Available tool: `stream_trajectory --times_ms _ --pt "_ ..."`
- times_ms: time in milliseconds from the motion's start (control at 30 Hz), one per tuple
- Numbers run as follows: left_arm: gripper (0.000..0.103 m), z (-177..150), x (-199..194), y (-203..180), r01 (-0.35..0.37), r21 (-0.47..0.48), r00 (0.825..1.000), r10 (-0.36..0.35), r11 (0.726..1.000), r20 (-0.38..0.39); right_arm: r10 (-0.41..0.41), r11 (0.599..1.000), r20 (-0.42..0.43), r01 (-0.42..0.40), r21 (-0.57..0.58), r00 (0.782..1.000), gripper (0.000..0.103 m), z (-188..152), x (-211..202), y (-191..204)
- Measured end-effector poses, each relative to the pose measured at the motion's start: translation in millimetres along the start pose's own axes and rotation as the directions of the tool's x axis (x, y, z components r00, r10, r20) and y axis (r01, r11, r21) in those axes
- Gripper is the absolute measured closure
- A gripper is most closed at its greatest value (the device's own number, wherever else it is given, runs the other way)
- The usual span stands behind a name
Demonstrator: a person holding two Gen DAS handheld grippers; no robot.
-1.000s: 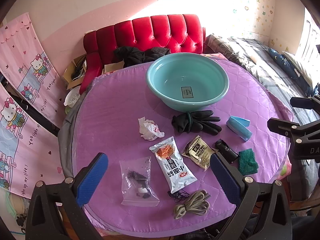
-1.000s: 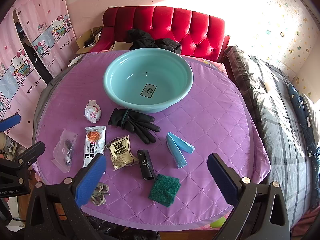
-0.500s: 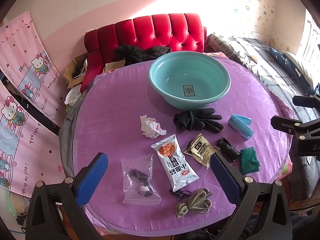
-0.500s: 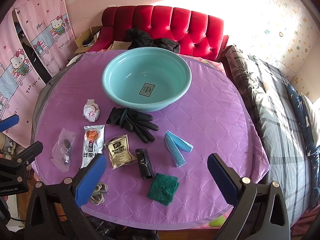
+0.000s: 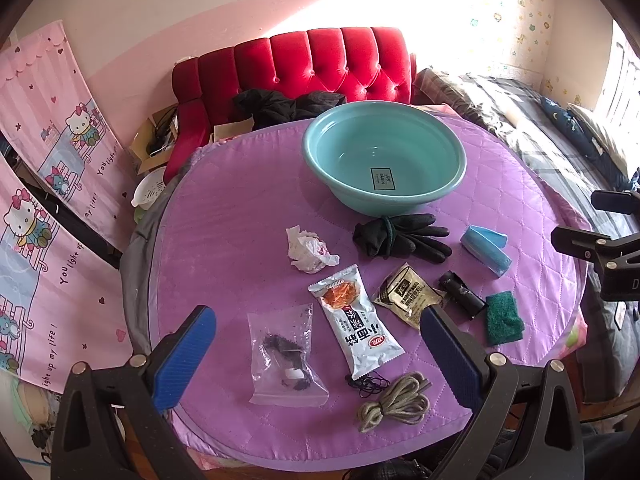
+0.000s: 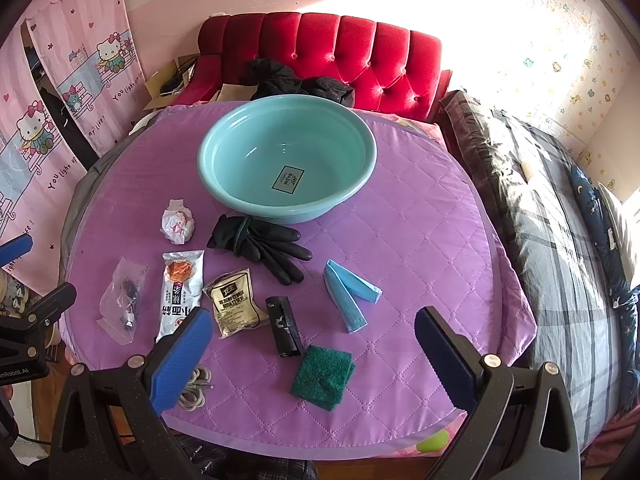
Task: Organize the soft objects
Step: 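Reach the right gripper to the green scouring pad and grasp it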
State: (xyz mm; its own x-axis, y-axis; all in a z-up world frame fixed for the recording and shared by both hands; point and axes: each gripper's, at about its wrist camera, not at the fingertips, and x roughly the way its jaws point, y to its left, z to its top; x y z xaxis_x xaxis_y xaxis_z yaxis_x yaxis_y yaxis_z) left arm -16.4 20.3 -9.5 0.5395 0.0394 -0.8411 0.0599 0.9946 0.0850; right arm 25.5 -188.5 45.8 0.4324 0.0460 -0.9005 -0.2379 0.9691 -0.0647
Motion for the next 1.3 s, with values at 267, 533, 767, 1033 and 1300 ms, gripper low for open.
stream_trajectory --times_ms 267,533,767,1033,1300 --pt "0.0 -18.9 21.7 21.8 -0.028 -0.036 1.0 0.028 0.999 -0.01 -0.027 0.999 -0.062 0.03 0.041 0.998 0.0 -17.2 34.8 -18.0" --pt "0.0 -48.3 58.9 36.7 -0.044 -0.052 0.997 0.041 0.998 -0.058 -0.015 0.997 -0.149 0.026 0.072 0.989 0.0 -51.3 93.3 -26.6" --pt "0.0 -71.5 86.4 44.1 -0.026 -0.05 0.996 0.022 0.998 -0.082 0.021 0.996 -0.208 -0.002 0.09 0.978 0.0 -78.0 136.6 -29.0" --pt "0.0 -87.1 107.6 49.7 0.0 -0.06 0.993 -0.007 0.998 -0.12 0.035 0.994 -0.232 -0.009 0.112 0.972 0.001 -95.9 164.6 -31.4" --pt "0.0 -85.9 111.0 54.2 -0.009 -0.045 0.994 0.004 0.999 -0.106 0.122 0.981 -0.231 -0.082 0.174 0.965 0.089 -107.4 173.7 -35.4"
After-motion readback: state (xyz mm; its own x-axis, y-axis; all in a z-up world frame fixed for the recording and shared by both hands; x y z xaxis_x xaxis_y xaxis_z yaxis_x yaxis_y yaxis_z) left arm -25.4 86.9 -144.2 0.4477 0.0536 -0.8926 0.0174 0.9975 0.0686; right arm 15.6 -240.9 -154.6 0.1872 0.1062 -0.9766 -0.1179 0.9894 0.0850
